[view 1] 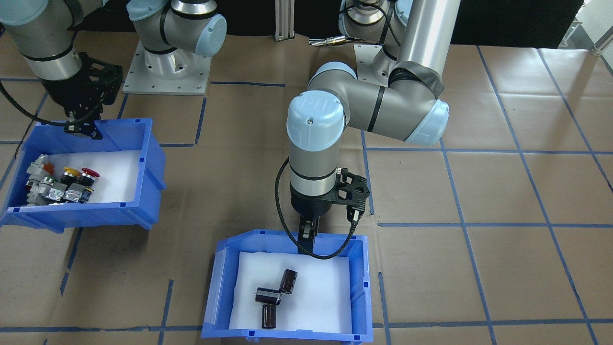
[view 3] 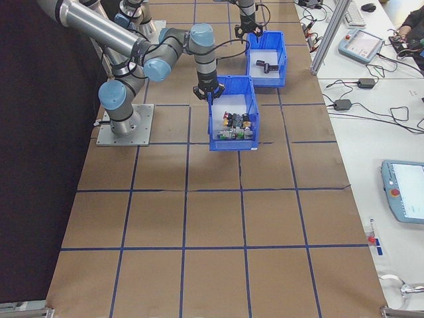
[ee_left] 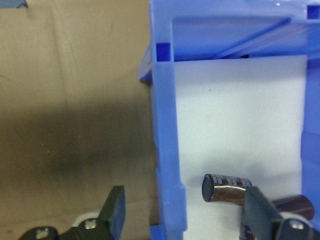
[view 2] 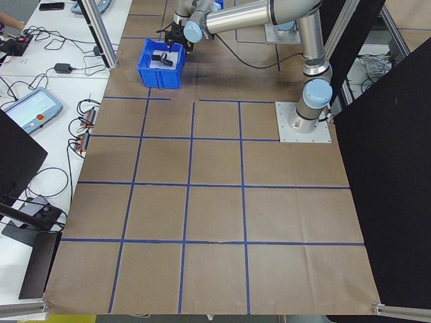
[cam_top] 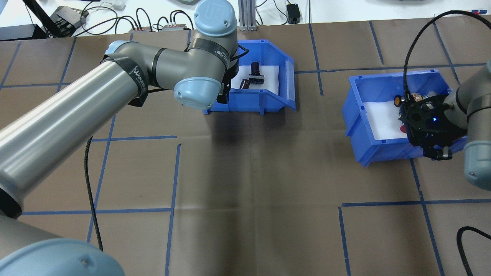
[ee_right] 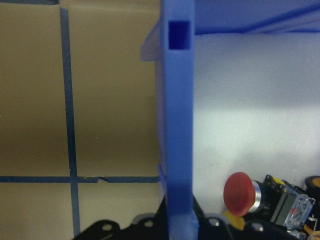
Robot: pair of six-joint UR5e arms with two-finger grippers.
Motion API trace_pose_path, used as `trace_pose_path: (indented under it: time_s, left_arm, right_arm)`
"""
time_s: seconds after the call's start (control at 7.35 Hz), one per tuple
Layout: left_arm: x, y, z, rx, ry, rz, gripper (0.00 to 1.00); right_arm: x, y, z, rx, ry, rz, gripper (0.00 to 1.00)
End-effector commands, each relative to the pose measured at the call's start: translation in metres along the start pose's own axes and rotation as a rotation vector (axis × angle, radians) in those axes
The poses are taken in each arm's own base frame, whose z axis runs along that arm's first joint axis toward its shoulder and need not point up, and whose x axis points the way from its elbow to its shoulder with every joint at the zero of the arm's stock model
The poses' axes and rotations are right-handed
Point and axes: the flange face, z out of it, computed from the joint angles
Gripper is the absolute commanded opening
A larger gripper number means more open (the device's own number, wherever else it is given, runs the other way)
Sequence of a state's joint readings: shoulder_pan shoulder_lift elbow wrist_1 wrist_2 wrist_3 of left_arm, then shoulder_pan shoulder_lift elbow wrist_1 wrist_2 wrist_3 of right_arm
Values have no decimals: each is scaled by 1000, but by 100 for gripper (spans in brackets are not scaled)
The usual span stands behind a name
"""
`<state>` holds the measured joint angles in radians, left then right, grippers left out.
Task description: Place battery box in front
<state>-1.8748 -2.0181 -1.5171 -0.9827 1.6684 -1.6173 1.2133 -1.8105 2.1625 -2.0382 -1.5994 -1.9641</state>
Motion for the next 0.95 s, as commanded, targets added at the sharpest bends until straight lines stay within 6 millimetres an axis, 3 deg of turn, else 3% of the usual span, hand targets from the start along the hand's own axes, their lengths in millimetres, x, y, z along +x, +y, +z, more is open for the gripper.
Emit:
trace_pose_path:
  time_s: [0.0, 0.14, 0.41, 0.68, 0.82]
  left_arm:
    - [-15, -13, -52, -15, -10, 278, 88]
    - [-18, -27, -72, -8, 3, 430, 93]
    - [-31, -62, -110, -7, -10, 716, 99]
    - [-59, -87, -130, -81, -139, 832, 100]
    - [-66, -87, -145, -141, -93, 1007, 100]
  right_arm:
    - [-23, -18, 4, 8, -2, -15, 0]
    - [-25, -37, 3, 13, -5, -30, 0]
    - [-32, -92, 1, 17, -10, -34, 0]
    - [-54, -145, 10, 27, -34, 6, 0]
    - [-71, -172, 18, 19, -44, 15, 0]
